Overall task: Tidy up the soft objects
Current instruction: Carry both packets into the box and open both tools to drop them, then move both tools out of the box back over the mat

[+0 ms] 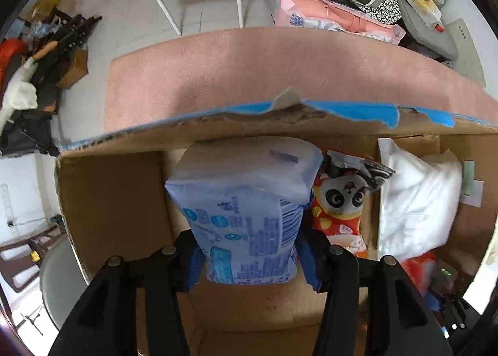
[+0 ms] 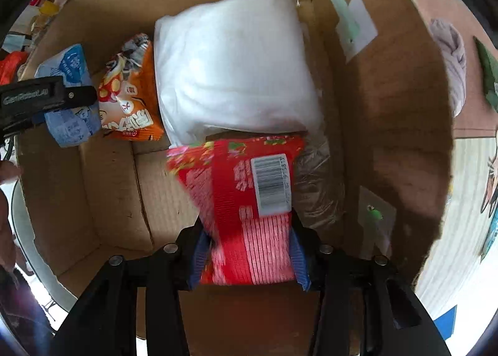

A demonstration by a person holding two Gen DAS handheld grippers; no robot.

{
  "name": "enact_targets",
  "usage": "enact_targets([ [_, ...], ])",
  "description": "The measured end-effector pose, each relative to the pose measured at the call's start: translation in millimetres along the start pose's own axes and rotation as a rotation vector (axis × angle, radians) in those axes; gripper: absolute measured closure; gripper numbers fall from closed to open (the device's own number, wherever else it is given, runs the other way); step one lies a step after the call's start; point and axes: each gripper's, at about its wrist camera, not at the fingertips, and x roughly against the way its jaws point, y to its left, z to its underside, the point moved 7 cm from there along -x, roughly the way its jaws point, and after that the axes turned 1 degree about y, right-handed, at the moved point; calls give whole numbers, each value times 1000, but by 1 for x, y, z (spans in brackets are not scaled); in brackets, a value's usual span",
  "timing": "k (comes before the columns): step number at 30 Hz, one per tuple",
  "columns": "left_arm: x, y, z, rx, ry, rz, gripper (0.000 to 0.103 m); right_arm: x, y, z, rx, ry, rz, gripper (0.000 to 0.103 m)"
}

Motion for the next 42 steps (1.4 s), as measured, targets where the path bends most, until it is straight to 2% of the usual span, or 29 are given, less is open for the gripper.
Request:
enact_targets([
  [1, 3, 0, 2, 7, 3, 17, 51, 0, -1, -2, 1, 1, 7, 34],
  [2, 6, 1, 3, 12, 4, 32, 48, 4, 0, -3, 7, -6, 14, 29],
  [3, 8, 1, 2, 10, 0, 38, 41, 7, 3, -3, 16, -9, 4, 24],
  [4, 13, 1, 4, 1, -9, 36, 33, 11, 4, -2, 18, -9, 12, 20],
  [5, 17, 1, 5, -6, -21, 30, 16, 15, 5, -2, 18, -13, 19, 17],
  [6, 23, 1, 7, -12, -39, 22, 7, 19, 6, -1, 22, -20, 25, 11],
  [8, 30, 1, 13, -15, -52, 23, 6, 28, 11, 1, 28, -45, 29, 7],
  [10, 36, 0, 21, -14, -54, 57, 6, 41, 14, 4, 28, -67, 23, 0],
  [13, 46, 0, 33, -13, -70, 67, 6, 57, 17, 10, 40, -107, 42, 0],
  [19, 76, 5, 75, 9, -161, 62, 6, 86, 16, 27, 73, -197, 97, 0],
  [23, 99, 8, 106, 20, -220, 71, 6, 104, 8, 51, 89, -259, 110, 0],
  [26, 116, 8, 128, 26, -267, 48, 6, 122, 9, 67, 114, -307, 113, 0],
  [32, 147, 0, 173, 32, -356, 34, 6, 154, 7, 96, 147, -405, 92, 0],
  [37, 159, -10, 205, 37, -372, 62, 6, 181, 5, 123, 174, -460, 80, 0],
  [42, 170, -18, 222, 42, -391, 80, 6, 199, 2, 145, 183, -484, 32, 0],
])
